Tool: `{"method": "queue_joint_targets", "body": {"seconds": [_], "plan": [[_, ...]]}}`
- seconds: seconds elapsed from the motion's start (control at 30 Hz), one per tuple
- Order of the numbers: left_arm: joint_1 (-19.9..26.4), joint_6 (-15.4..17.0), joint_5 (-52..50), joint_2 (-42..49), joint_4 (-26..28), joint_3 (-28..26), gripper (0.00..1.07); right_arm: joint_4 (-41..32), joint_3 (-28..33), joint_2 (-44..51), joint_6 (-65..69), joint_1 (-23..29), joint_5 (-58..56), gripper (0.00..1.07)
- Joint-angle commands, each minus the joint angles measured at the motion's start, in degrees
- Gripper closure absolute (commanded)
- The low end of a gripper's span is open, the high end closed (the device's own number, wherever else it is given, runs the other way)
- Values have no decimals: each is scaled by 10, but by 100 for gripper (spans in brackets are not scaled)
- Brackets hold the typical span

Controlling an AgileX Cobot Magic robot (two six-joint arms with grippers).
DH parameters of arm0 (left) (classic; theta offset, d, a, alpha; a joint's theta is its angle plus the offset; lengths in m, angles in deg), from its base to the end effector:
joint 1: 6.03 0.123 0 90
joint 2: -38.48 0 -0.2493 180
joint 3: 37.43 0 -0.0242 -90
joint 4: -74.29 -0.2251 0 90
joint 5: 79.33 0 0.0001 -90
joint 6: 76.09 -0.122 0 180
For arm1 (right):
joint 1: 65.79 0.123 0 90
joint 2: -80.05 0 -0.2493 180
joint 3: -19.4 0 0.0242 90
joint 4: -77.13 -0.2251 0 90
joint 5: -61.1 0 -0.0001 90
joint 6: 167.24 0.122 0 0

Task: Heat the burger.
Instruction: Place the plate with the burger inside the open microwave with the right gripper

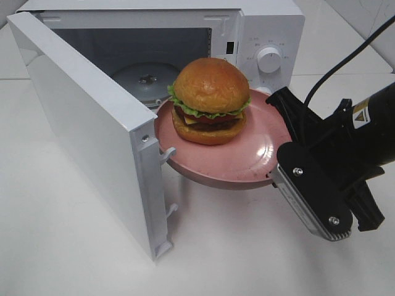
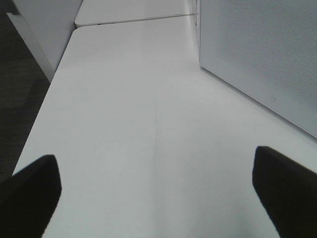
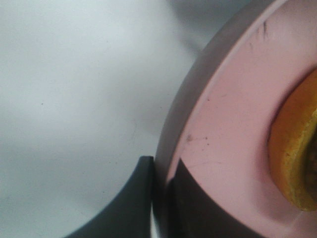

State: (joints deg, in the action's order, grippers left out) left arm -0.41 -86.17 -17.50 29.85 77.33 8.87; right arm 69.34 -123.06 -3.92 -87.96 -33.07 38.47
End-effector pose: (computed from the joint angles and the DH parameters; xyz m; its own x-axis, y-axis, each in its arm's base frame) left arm 0.0331 -0.0025 0.2547 -0.4509 0.1065 -0.8862 0.0116 0.9935 0.1134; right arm 0.2069 0.1405 0.1753 0.6064 -0.7952 -0.0059 -0.6442 -0.4868 -0.5899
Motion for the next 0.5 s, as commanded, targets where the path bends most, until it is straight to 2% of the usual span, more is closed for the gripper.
{"method": "queue_joint_targets", "body": {"seconds": [0.03,0.5], "plan": [[-2,1,-5,9,1,1,9,-5,-25,-13,-11,0,17,107],[-2,1,-5,9,1,1,9,-3,-127,-121,-19,15,16,107]]}}
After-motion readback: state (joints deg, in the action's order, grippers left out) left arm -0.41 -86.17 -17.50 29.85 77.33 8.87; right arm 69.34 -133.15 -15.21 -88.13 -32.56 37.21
